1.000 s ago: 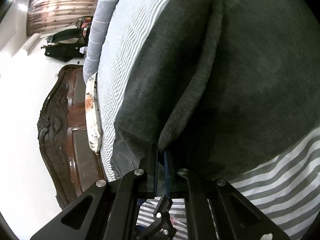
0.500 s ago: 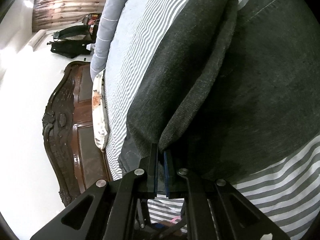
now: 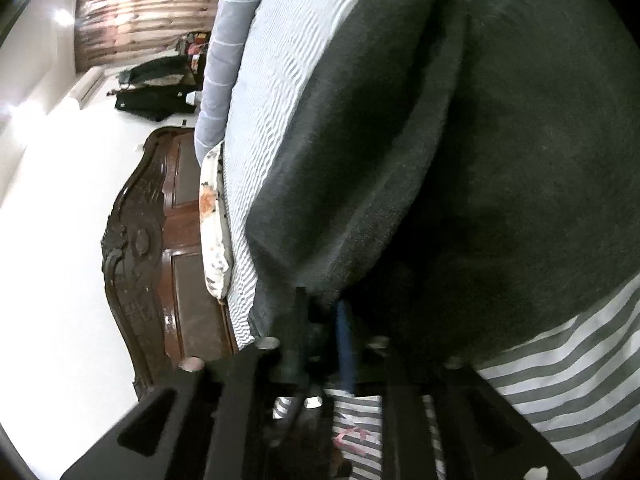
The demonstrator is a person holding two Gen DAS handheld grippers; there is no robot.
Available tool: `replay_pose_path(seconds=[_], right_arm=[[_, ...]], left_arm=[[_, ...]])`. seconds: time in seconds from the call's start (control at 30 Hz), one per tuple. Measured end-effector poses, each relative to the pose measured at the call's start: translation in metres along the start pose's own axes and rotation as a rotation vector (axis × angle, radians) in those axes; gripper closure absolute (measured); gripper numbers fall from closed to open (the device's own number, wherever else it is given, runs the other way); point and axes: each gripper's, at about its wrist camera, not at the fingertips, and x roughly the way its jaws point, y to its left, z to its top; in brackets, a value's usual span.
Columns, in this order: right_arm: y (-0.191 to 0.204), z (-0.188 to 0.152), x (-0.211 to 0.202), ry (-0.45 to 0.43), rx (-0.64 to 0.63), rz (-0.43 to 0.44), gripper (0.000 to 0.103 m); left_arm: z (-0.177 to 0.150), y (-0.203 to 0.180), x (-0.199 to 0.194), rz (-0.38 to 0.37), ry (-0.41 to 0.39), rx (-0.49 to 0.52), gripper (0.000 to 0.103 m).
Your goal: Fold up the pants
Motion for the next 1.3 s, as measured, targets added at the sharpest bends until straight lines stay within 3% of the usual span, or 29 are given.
replay_pose_path(seconds=[0.07,0.27,0.4,0.57,0.83,1.03,1.3], right_arm=[[-0.008,0.001,-0.001,-0.021,0.017,0.019,0.066],[-0.036,0.023,0.009,-0.085,0.157,0.160,0.065],[-0.049,0.054,0.017,-0.146,0.208,0.185,0.066],[-0.053,0.103,0.006,-0.247,0.196,0.153,0.080],[-0.071,0.165,-0.017,-0.338,0.213,0.072,0.089],[-0.056,0.190,-0.047,-0.384,0.157,-0.009,0.098],[-0.013,0.189,-0.108,-0.445,0.037,-0.109,0.098]], left_arm=[[0.007,0.008,-0.004,-0.016,0.004,-0.037,0.099],[0.021,0.021,-0.017,-0.043,0.003,-0.104,0.099],[0.028,0.030,-0.021,-0.056,0.001,-0.133,0.099],[0.032,0.040,-0.019,-0.063,0.005,-0.163,0.099],[0.032,0.043,-0.020,-0.074,0.007,-0.182,0.099],[0.033,0.046,-0.015,-0.077,0.015,-0.183,0.099],[0.039,0.023,-0.008,-0.102,0.039,-0.091,0.099]])
